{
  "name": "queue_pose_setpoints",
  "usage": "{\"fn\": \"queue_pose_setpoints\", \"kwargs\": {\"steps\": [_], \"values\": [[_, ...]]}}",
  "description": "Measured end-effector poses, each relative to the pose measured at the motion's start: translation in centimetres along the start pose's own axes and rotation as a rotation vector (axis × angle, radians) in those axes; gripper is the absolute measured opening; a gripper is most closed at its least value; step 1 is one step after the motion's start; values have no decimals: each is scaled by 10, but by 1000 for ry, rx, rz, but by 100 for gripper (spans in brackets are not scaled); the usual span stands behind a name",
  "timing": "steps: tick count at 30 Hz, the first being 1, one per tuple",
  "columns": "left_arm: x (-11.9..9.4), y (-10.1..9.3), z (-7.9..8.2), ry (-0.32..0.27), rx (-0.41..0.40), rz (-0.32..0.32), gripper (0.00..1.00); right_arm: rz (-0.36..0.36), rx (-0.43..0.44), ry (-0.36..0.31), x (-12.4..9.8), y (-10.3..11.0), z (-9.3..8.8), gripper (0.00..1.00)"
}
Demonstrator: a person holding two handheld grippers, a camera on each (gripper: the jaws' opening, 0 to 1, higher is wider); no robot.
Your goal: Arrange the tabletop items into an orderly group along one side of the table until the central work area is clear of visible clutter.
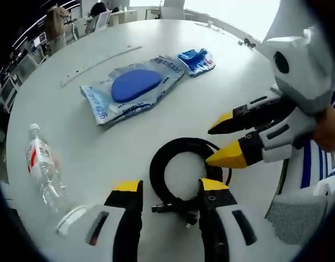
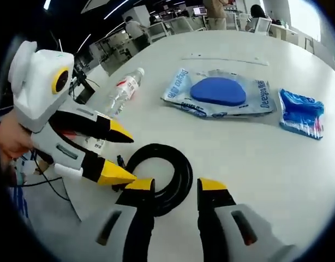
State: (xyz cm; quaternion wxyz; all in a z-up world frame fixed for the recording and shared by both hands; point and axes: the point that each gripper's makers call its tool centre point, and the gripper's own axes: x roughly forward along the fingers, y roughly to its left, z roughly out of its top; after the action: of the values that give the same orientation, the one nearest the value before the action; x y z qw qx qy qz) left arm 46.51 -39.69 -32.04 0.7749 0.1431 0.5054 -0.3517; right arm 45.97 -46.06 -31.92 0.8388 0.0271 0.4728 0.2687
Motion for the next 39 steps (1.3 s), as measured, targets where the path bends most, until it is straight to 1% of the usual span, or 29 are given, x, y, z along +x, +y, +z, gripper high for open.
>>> {"fn": "queue_pose_setpoints", "kwargs": {"steps": [3, 5, 6, 7, 9, 11, 13, 14, 15, 17, 18, 19, 20, 24, 27, 30, 31, 32, 33, 35, 39], "values": [[4, -1, 2, -8, -16, -5, 37, 0, 7, 7, 3, 0, -2, 25], [7, 0, -1, 9, -6, 0, 33, -1, 12, 10, 6, 0, -2, 24], [9, 3, -5, 34, 9, 19, 31, -4, 11, 14, 7, 0, -3, 23], [10, 2, -5, 26, 6, 14, 31, -6, 11, 19, 8, 0, -4, 23], [12, 0, -4, 17, -25, 3, 31, -7, 13, 20, 10, 0, -5, 21], [16, -2, -7, 28, -20, 4, 31, -9, 8, 28, 12, 0, -7, 20], [16, 0, -8, 30, -11, 20, 27, -17, 3, 25, 12, -1, -7, 17], [16, 1, -6, 23, -4, 22, 26, -22, 1, 27, 12, -2, -7, 15], [17, 3, -6, 27, -23, 25, 25, -26, -1, 27, 12, -3, -7, 13], [17, 10, -6, 26, -6, 55, 18, -32, 1, 26, 12, -5, -7, 11], [16, 14, -6, 26, 5, 81, 14, -32, 7, 27, 12, -5, -6, 11], [17, 15, -6, 27, 7, 86, 12, -34, 6, 28, 12, -5, -6, 11], [17, 13, -7, 29, 8, 72, 12, -36, -4, 28, 12, -5, -6, 10], [18, 12, -7, 32, 41, 86, 11, -44, -9, 29, 13, -4, -6, 8], [18, 12, -7, 31, 26, 87, 8, -42, 3, 18, 12, -5, -3, 3], [17, 13, -7, 31, 16, 85, 6, -36, 13, 17, 13, -5, -2, 1], [17, 13, -7, 32, 0, 78, 6, -36, 17, 15, 12, -5, -2, 1], [17, 13, -6, 31, -9, 74, 5, -34, 29, 12, 11, -5, -1, 0], [17, 12, -6, 32, -10, 67, 5, -19, 78, -4, 10, -1, 2, 0], [16, 11, -6, 36, -15, 65, 4, -35, 44, -10, 6, -7, 6, 0], [16, 6, -4, 22, -35, 48, 4, -26, 62, -14, 0, -9, 9, 0]]}}
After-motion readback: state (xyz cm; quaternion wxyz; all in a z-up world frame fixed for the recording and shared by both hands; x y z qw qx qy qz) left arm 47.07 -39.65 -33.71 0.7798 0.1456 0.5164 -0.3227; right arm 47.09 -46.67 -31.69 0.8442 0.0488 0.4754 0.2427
